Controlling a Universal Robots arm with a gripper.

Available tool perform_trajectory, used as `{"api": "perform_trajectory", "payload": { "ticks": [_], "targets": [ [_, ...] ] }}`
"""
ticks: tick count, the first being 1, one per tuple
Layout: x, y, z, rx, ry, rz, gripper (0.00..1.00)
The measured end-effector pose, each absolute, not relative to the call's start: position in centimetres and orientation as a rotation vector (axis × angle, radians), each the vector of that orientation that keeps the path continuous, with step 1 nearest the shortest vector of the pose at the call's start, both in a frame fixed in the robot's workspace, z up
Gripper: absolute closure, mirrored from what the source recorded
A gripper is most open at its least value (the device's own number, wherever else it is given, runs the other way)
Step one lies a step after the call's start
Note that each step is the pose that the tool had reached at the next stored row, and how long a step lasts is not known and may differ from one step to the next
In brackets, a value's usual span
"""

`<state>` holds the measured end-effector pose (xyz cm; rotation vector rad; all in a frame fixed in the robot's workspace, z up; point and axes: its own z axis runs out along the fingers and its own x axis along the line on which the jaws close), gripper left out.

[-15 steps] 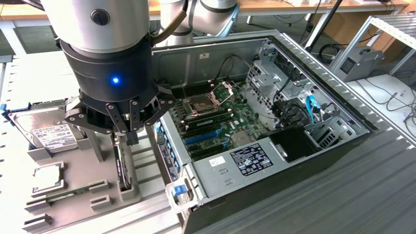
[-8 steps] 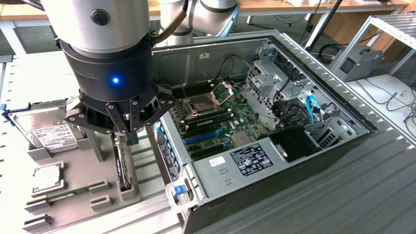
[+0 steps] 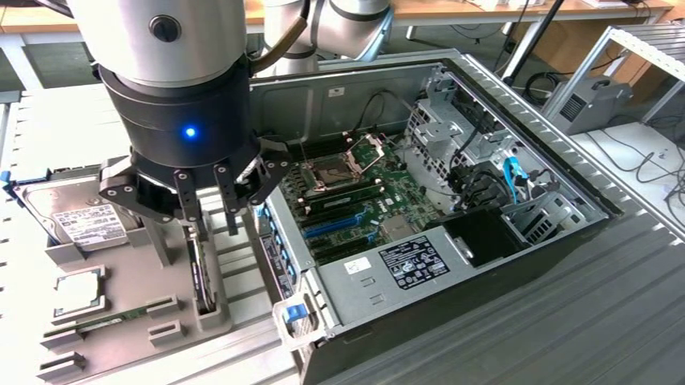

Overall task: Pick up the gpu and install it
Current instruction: 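Pick up the gpu and move the gpu toward the slot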

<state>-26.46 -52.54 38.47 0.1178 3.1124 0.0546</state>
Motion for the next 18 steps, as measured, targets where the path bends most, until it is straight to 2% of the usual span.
{"api": "perform_trajectory", "payload": {
  "ticks": [1,2,3,4,18],
  "targets": [
    [-26.46,-52.54,38.47,0.118,3.112,0.055,0.71],
    [-26.46,-52.54,38.47,0.118,3.112,0.055,0.64],
    [-26.46,-52.54,38.47,0.118,3.112,0.055,0.64],
    [-26.46,-52.54,38.47,0.118,3.112,0.055,0.58],
    [-26.46,-52.54,38.29,0.118,3.113,0.054,0.58]
  ]
}}
